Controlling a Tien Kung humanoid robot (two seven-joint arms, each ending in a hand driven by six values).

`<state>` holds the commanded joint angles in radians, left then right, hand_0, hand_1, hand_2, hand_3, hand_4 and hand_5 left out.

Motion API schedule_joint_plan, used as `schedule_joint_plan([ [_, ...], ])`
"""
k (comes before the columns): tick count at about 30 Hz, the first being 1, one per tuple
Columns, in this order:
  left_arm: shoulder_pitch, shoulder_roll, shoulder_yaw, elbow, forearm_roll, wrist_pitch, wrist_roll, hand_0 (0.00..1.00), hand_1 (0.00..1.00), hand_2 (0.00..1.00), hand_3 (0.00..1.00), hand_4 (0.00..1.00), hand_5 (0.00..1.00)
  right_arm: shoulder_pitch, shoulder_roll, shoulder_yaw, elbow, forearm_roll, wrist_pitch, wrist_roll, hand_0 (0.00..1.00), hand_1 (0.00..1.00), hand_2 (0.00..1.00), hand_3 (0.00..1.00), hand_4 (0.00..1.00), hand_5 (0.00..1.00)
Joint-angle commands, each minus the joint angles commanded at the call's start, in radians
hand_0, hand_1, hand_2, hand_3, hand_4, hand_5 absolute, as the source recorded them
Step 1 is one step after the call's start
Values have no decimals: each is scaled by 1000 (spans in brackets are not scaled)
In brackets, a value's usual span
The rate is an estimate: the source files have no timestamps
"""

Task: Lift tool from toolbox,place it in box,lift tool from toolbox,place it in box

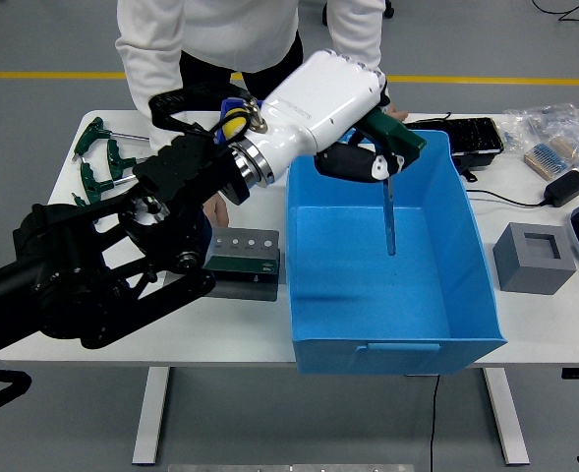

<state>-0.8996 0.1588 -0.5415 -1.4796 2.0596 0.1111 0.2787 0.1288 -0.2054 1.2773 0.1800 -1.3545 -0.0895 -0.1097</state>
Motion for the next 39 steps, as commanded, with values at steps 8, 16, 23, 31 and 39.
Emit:
schedule_joint_plan([
  [8,18,-51,162,103,-68,44,-29,203,2,4,20,673,547,0,-1,-7,0,0,2,-1,835,768,772,796,998,851],
  [16,21,-75,253,166,-194,35,-92,246,45,108,124,687,552,1,-1,-3,0,-13,5,-1,835,768,772,796,998,851],
  [23,7,-104,271,224,-246,21,-148,350,274,326,363,726,553,3,-3,0,0,-23,8,-1,835,768,772,796,998,851],
  [31,-19,-146,251,299,-261,80,-211,591,680,750,703,886,710,5,-4,-2,0,-32,11,-2,835,768,772,796,998,851],
  [39,-19,-139,186,271,-242,122,-242,634,711,799,740,926,745,4,-5,-6,0,-23,10,-2,834,767,772,795,998,851],
])
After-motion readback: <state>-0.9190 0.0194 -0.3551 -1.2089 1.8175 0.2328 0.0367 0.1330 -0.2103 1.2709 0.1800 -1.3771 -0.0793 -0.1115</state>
